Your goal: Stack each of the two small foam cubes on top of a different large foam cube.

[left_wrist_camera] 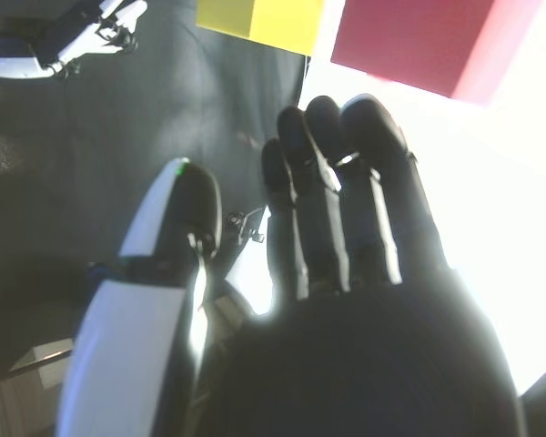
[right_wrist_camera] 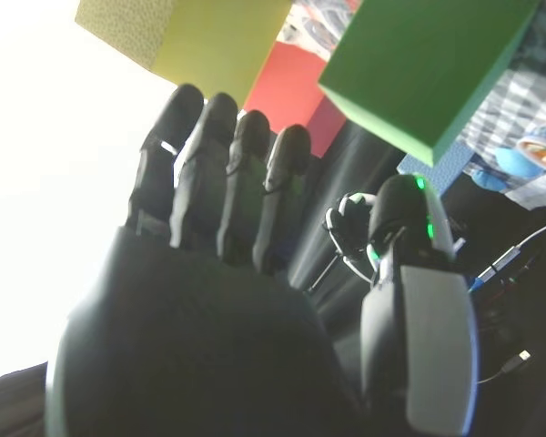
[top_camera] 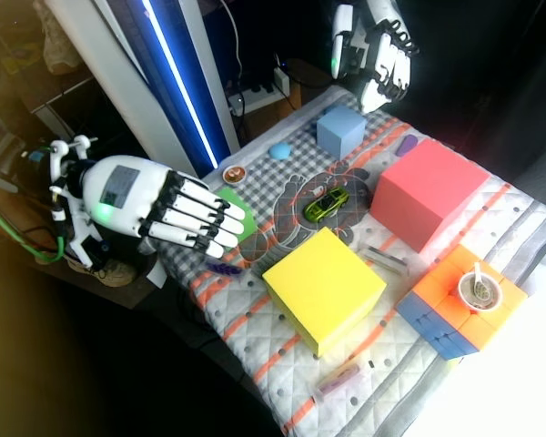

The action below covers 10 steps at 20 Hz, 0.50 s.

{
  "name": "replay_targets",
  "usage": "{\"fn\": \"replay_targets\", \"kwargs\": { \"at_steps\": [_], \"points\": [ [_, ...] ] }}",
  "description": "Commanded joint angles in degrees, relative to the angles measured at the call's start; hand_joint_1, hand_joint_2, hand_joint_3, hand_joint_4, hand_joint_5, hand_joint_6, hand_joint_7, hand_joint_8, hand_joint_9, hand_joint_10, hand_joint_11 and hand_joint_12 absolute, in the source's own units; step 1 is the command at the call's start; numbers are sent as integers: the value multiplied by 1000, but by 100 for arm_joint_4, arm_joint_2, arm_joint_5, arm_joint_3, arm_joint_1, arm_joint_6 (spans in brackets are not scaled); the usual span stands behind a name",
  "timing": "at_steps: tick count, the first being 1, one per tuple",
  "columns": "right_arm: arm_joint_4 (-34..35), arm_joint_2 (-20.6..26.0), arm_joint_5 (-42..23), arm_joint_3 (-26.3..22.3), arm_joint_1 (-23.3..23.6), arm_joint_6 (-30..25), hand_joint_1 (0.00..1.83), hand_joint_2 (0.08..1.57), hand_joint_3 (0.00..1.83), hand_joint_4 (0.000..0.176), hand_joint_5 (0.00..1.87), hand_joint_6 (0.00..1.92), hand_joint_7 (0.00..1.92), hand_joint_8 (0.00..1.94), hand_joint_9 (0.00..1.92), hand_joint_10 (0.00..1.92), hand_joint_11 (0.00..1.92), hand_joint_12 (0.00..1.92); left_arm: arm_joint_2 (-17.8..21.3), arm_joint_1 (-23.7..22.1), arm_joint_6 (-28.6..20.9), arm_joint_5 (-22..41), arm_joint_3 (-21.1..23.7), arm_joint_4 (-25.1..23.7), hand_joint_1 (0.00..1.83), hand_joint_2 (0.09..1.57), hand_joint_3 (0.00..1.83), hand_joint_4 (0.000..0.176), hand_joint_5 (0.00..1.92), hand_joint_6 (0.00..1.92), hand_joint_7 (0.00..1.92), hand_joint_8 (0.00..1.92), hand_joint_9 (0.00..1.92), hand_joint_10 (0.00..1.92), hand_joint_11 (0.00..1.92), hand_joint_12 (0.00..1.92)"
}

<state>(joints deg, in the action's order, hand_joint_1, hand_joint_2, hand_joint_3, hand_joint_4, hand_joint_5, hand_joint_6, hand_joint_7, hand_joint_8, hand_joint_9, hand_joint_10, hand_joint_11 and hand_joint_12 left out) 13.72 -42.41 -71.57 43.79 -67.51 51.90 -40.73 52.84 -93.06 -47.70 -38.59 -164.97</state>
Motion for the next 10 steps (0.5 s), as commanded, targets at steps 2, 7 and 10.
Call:
{"fn": "replay_targets", "kwargs": {
  "at_steps": [2, 7, 10],
  "points": [
    [-9, 22, -663, 18, 23, -17, 934, 728, 9, 0, 342, 429, 487, 174, 367, 494, 0, 1314, -21, -106, 315, -637, 99, -90, 707, 751, 10, 74, 160, 20, 2, 1, 9, 5, 0, 880],
    [12, 23, -543, 60, 49, -17, 923, 773, 4, 0, 376, 328, 516, 67, 384, 394, 0, 1279, -63, -136, 315, -239, -15, 42, 671, 767, 2, 89, 256, 23, 171, 11, 183, 53, 0, 1225],
    [5, 17, -177, 162, 255, -17, 698, 812, 3, 0, 451, 159, 556, 23, 416, 262, 4, 1144, -154, -199, 315, 263, -169, 128, 690, 779, 2, 86, 315, 11, 168, 1, 215, 50, 0, 1280]
  ]
}}
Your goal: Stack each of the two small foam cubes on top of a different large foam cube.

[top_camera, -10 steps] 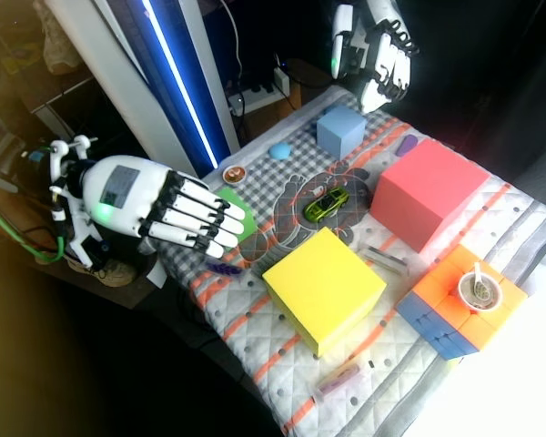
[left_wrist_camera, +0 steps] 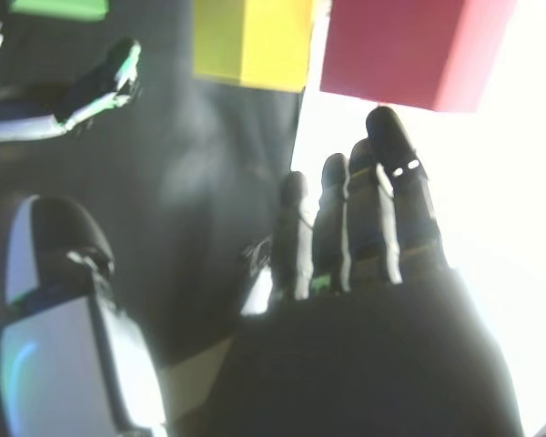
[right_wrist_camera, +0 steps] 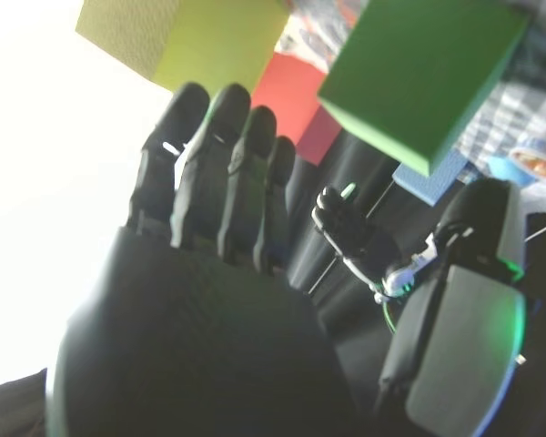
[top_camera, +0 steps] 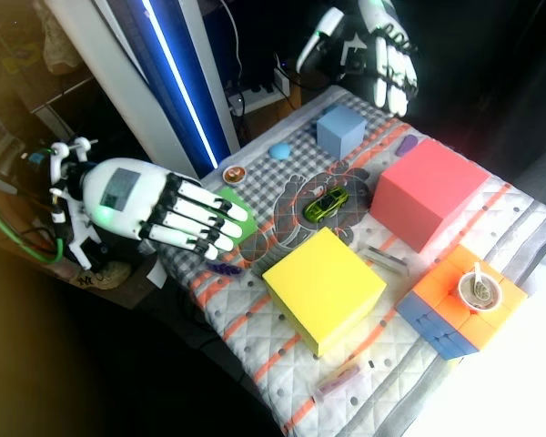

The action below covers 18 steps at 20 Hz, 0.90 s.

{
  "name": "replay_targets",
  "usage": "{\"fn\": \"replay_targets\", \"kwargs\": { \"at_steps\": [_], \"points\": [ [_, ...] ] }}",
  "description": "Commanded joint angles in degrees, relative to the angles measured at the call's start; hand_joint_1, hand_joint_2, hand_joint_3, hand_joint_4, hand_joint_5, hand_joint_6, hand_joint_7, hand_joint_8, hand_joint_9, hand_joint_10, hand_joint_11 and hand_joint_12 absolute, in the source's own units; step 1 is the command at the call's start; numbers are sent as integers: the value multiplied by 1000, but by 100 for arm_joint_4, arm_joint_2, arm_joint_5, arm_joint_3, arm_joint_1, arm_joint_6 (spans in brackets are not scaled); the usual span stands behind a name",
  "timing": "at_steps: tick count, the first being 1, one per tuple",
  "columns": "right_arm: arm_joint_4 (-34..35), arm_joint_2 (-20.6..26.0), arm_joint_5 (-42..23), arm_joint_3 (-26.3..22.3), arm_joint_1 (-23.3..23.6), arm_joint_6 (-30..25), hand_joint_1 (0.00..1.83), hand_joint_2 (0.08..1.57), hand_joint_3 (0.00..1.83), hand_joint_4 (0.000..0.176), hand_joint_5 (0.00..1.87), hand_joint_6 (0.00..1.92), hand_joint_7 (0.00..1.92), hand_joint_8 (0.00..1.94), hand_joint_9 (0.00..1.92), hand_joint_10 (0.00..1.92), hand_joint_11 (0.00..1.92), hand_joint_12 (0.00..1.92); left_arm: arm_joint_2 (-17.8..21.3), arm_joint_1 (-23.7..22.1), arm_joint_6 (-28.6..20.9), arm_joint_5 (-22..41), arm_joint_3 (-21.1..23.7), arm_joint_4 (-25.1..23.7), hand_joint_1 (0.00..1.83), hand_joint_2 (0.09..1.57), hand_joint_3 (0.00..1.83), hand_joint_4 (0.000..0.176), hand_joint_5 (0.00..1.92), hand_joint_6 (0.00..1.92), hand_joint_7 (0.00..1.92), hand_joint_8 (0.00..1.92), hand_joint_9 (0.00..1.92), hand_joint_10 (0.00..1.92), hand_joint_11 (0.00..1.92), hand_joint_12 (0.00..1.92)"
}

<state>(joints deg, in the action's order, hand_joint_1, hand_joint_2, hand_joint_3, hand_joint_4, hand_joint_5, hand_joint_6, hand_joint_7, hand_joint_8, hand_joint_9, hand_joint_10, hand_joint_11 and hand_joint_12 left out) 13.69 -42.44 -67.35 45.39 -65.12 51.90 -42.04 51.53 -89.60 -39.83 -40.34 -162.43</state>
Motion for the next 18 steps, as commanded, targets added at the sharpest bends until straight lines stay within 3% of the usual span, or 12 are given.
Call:
{"fn": "replay_targets", "kwargs": {
  "at_steps": [1, 3, 4, 5, 6, 8, 9, 11, 14, 16, 17, 18],
  "points": [
    [-21, 10, -500, 38, 101, -17, 713, 814, 2, 0, 467, 139, 568, 24, 413, 262, 0, 1113, -33, -69, -30, -358, -22, -116, 664, 762, 0, 56, 348, 10, 181, 3, 255, 60, 0, 1387],
    [-38, -18, -389, 91, 190, -17, 729, 821, 3, 0, 478, 118, 577, 24, 412, 278, 0, 1124, -73, -69, -30, -53, -110, -17, 680, 761, 0, 51, 363, 3, 179, 0, 250, 48, 1, 1501],
    [-39, -32, -351, 105, 217, -17, 735, 833, 5, 0, 486, 114, 599, 33, 437, 316, 0, 1217, -97, -69, -30, 65, -141, -10, 645, 746, 0, 66, 344, 0, 173, 0, 237, 41, 0, 1512],
    [-43, -61, -275, 134, 249, -17, 721, 829, 1, 0, 493, 107, 599, 30, 387, 410, 0, 1251, -144, -69, -30, 291, -191, -27, 611, 738, 0, 96, 310, 0, 135, 0, 196, 23, 0, 1519],
    [-54, -86, -203, 160, 281, -17, 686, 819, 0, 0, 510, 94, 602, 30, 360, 503, 0, 1296, -192, -69, -30, 471, -243, -23, 678, 738, 0, 103, 295, 0, 109, 0, 148, 9, 0, 1417],
    [-74, -125, -91, 194, 357, -17, 650, 828, 2, 0, 542, 82, 643, 46, 360, 630, 0, 1364, -320, -69, -30, 758, -384, 32, 707, 747, 0, 75, 319, 9, 148, 17, 200, 33, 0, 1399],
    [-81, -145, -45, 212, 380, -17, 633, 830, 1, 0, 535, 75, 640, 44, 349, 640, 0, 1370, -399, -69, -29, 952, -458, 41, 690, 752, 2, 93, 309, 4, 138, 11, 193, 29, 0, 1394],
    [-107, -154, 38, 240, 415, -17, 661, 841, 2, 0, 526, 65, 622, 31, 345, 595, 0, 1324, -467, -70, -27, 1174, -504, 5, 713, 738, 0, 78, 335, 7, 174, 17, 216, 39, 0, 1444],
    [-172, -199, 206, 281, 511, -16, 684, 775, 0, 0, 490, 33, 588, 8, 328, 528, 0, 1222, -499, -68, -23, 1402, -577, -1, 675, 785, 8, 113, 284, 3, 125, 7, 156, 11, 0, 1169],
    [-250, -279, 330, 326, 591, -16, 741, 765, 0, 0, 508, 32, 611, 17, 343, 556, 0, 1266, -630, -70, -3, 1630, -687, -35, 729, 821, 8, 111, 299, 3, 131, 5, 162, 11, 0, 1206],
    [-311, -318, 406, 350, 655, -16, 839, 779, 0, 0, 537, 38, 629, 29, 317, 729, 24, 1410, -699, -73, 78, 1746, -737, -23, 786, 830, 6, 93, 345, 10, 137, 4, 168, 13, 0, 1248],
    [-369, -355, 503, 379, 730, -17, 1038, 850, 10, 0, 686, 111, 763, 119, 374, 977, 144, 1549, -771, -108, 491, 1872, -762, 192, 848, 861, 18, 71, 379, 20, 136, 3, 167, 12, 0, 1258]
  ]
}}
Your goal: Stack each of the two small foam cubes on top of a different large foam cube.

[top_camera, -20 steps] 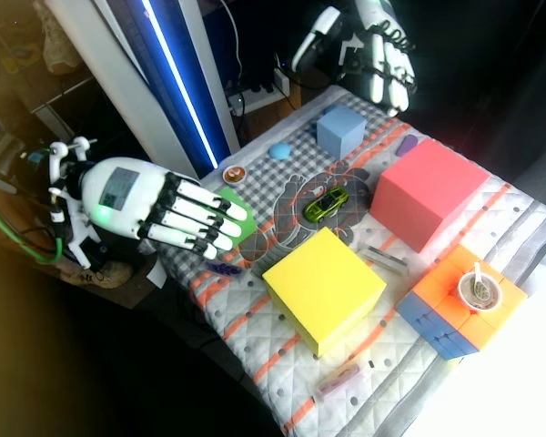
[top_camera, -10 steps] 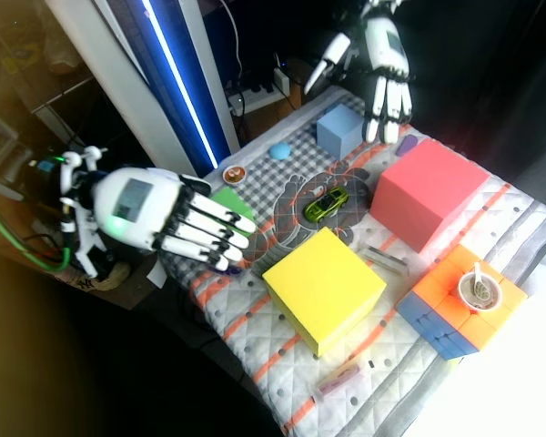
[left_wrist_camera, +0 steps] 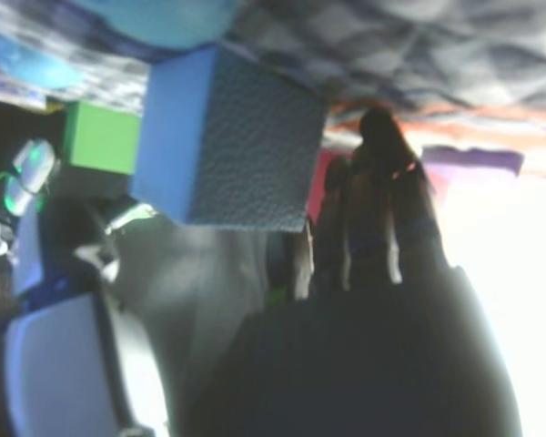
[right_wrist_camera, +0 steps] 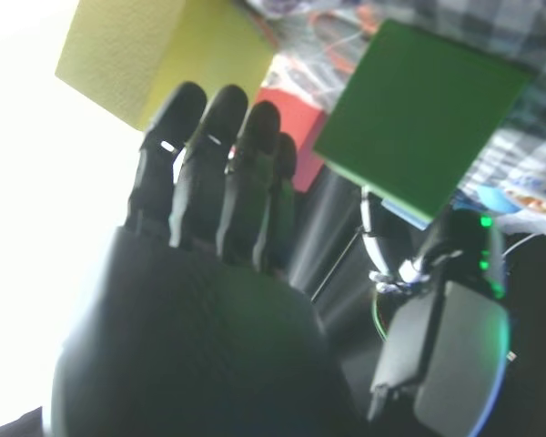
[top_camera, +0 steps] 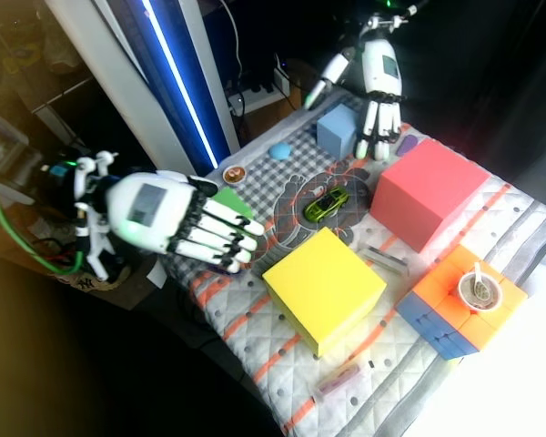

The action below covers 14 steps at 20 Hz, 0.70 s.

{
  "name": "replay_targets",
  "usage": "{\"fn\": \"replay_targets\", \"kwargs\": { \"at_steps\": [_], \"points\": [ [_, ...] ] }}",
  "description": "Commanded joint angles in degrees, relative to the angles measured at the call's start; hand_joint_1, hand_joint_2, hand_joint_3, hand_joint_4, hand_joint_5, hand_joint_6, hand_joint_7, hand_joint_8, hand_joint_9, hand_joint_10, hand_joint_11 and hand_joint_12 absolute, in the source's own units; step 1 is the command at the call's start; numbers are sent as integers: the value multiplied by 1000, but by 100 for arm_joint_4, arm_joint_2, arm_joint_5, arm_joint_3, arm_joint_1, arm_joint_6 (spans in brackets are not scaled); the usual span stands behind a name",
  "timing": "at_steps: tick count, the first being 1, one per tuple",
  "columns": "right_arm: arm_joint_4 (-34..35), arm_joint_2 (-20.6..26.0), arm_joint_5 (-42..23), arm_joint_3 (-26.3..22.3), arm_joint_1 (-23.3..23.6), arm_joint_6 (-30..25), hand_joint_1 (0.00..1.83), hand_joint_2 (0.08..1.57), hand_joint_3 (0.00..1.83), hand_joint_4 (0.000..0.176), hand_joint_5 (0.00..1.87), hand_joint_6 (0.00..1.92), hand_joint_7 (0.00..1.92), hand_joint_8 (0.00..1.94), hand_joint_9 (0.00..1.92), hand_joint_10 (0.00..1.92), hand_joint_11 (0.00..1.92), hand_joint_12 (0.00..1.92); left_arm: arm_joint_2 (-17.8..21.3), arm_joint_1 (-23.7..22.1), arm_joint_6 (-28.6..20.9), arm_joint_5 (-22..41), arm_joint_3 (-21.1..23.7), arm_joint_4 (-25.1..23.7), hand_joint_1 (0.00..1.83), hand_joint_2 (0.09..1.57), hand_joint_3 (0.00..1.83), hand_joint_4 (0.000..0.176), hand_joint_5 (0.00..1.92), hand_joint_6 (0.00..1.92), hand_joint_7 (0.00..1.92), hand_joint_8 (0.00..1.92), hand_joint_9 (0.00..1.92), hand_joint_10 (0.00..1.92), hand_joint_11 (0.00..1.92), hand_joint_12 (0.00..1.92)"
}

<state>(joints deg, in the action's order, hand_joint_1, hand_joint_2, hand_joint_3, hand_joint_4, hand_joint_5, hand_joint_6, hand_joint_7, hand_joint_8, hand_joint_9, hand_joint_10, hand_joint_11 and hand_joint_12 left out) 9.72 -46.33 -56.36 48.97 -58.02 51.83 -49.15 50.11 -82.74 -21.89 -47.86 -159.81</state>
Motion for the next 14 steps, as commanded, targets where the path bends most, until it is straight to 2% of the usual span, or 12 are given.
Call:
{"fn": "replay_targets", "kwargs": {
  "at_steps": [1, 2, 3, 4, 5, 6, 7, 8, 10, 12, 13, 14],
  "points": [
    [-29, 0, -509, 44, 94, -10, 1150, 892, 5, 0, 769, 228, 775, 379, 400, 1197, 232, 1702, -138, -25, 441, 184, -18, 293, 969, 935, 27, 20, 494, 40, 182, 15, 229, 37, 0, 1370],
    [-51, -20, -476, 56, 116, -10, 1188, 933, 6, 0, 828, 359, 723, 787, 442, 1406, 316, 1824, -186, -59, 784, 238, -23, 487, 1008, 1011, 19, 1, 559, 28, 195, 10, 242, 38, 0, 1405],
    [-59, -34, -469, 63, 125, -10, 1250, 1070, 14, 0, 1040, 565, 873, 1236, 630, 1662, 564, 1902, -248, -81, 1168, 260, -38, 738, 1080, 1110, 14, 0, 659, 29, 236, 13, 288, 58, 48, 1449],
    [-59, -35, -469, 64, 128, -10, 1268, 1101, 15, 0, 1071, 634, 909, 1347, 875, 1726, 865, 1917, -272, -80, 1192, 245, -63, 802, 1109, 1194, 0, 0, 771, 992, 363, 38, 407, 166, 218, 1422],
    [-58, -35, -470, 64, 140, -10, 1271, 1110, 24, 0, 1051, 705, 913, 1379, 969, 1722, 976, 1920, -274, -67, 1192, 181, -84, 920, 1106, 1225, 0, 0, 763, 1236, 471, 20, 384, 477, 315, 1422],
    [-58, -35, -470, 64, 147, -10, 1349, 1151, 28, 0, 916, 885, 839, 1343, 829, 1587, 965, 1895, -274, -43, 1192, 122, -90, 979, 1113, 1218, 0, 0, 776, 1264, 577, 42, 344, 731, 324, 1479],
    [-57, -35, -471, 64, 150, -10, 1366, 1152, 26, 0, 875, 1020, 854, 1260, 820, 1510, 907, 1860, -273, -12, 1192, 23, -90, 1040, 1173, 1250, 0, 0, 842, 1263, 574, 1200, 404, 1002, 352, 1575],
    [-53, -35, -474, 64, 154, -10, 1366, 1167, 26, 0, 870, 994, 812, 1341, 786, 1547, 929, 1884, -264, 14, 1192, -154, -78, 1115, 1353, 1190, 0, 0, 788, 1171, 813, 1217, 790, 1431, 691, 1548],
    [-44, -35, -501, 65, 155, -10, 1367, 1163, 22, 0, 874, 1006, 823, 1318, 798, 1522, 925, 1854, -221, 36, 1192, -408, -24, 1152, 1363, 1182, 0, 0, 750, 1188, 846, 1213, 826, 1419, 748, 1512],
    [-12, -35, -549, 64, 154, -11, 1356, 1196, 19, 0, 841, 1000, 758, 1442, 738, 1610, 897, 1894, -132, 68, 1124, -839, 91, 1135, 1365, 1181, 0, 0, 707, 1263, 858, 1196, 862, 1357, 816, 1391],
    [16, -35, -599, 64, 153, -11, 1356, 1198, 18, 0, 845, 993, 750, 1463, 734, 1608, 895, 1891, -34, 101, 902, -1107, 183, 992, 1468, 1161, 0, 0, 695, 1265, 869, 1137, 861, 1253, 804, 1524],
    [29, -35, -632, 64, 151, -11, 1355, 1202, 15, 0, 851, 969, 741, 1492, 720, 1604, 862, 1874, 31, 122, 575, -1240, 217, 784, 1384, 1177, 1, 0, 699, 1269, 866, 1199, 848, 1349, 804, 1477]
  ]
}}
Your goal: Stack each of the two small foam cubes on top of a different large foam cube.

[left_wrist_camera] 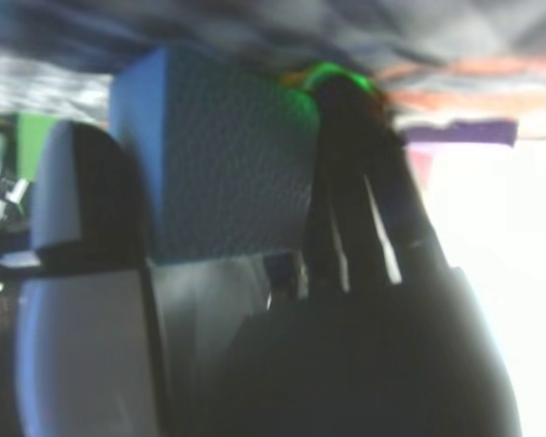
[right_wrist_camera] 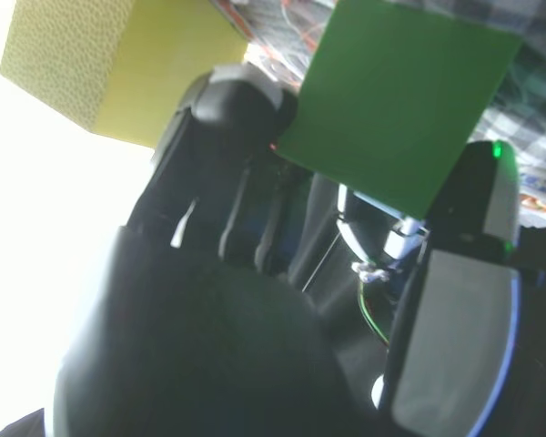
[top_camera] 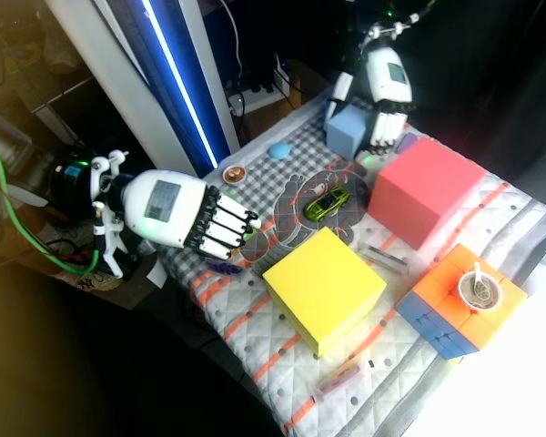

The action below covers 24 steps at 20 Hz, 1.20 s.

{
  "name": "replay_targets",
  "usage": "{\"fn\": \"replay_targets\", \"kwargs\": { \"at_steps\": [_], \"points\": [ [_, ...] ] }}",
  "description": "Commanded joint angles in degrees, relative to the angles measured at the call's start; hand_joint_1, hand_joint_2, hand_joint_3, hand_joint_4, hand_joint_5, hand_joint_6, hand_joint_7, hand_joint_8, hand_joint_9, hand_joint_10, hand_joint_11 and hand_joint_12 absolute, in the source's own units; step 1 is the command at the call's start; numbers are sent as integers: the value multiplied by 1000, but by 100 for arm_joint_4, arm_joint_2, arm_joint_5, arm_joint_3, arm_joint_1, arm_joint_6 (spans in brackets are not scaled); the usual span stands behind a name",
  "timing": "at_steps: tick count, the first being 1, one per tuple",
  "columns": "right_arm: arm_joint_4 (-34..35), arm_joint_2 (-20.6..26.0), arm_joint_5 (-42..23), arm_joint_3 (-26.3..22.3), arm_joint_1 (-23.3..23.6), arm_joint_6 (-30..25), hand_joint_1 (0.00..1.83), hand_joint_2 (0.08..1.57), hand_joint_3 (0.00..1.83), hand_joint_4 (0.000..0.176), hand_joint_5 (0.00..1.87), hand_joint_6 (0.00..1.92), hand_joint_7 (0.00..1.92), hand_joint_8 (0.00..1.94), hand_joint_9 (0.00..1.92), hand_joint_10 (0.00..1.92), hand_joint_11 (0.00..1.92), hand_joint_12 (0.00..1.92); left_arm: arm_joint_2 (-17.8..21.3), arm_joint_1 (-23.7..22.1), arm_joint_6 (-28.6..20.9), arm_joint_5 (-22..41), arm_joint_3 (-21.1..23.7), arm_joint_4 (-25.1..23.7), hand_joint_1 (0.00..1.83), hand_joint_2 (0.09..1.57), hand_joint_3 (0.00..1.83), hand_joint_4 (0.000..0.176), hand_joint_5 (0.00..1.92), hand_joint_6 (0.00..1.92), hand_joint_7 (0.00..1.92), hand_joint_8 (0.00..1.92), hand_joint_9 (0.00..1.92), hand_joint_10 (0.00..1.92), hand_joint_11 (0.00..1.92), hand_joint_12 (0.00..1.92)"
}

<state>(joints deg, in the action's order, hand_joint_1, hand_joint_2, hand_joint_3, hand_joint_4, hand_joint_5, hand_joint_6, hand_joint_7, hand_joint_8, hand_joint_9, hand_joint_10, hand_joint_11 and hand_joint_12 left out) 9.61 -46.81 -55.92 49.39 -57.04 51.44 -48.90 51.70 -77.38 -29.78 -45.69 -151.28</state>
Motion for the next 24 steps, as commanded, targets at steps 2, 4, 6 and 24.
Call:
{"fn": "replay_targets", "kwargs": {
  "at_steps": [2, 4, 6, 24],
  "points": [
    [58, 15, -792, 18, 48, 27, 1361, 1189, 2, 0, 862, 1032, 783, 1420, 754, 1509, 754, 1793, 179, 55, -858, -792, 56, -544, 1368, 1168, 0, 0, 734, 1263, 884, 1172, 877, 1316, 836, 1444],
    [62, 30, -981, -14, 41, -7, 1356, 1196, 2, 0, 843, 1080, 774, 1427, 742, 1521, 730, 1828, 403, 239, -1754, -1326, 158, -950, 1368, 1165, 0, 0, 738, 1255, 888, 1158, 883, 1319, 831, 1489],
    [62, 74, -1130, -63, 35, -9, 1340, 1238, 2, 0, 825, 1035, 674, 1575, 647, 1680, 750, 1917, 552, 330, -2077, -1691, 258, -1097, 1368, 1163, 0, 0, 742, 1220, 891, 1162, 887, 1327, 851, 1501],
    [91, 383, -2703, -119, 293, 122, 1366, 1152, 1, 0, 896, 1041, 880, 1245, 802, 1350, 662, 1595, 928, -273, -2112, -3450, 203, -1261, 1221, 1209, 16, 0, 667, 1427, 896, 1268, 875, 1487, 788, 1830]
  ]
}}
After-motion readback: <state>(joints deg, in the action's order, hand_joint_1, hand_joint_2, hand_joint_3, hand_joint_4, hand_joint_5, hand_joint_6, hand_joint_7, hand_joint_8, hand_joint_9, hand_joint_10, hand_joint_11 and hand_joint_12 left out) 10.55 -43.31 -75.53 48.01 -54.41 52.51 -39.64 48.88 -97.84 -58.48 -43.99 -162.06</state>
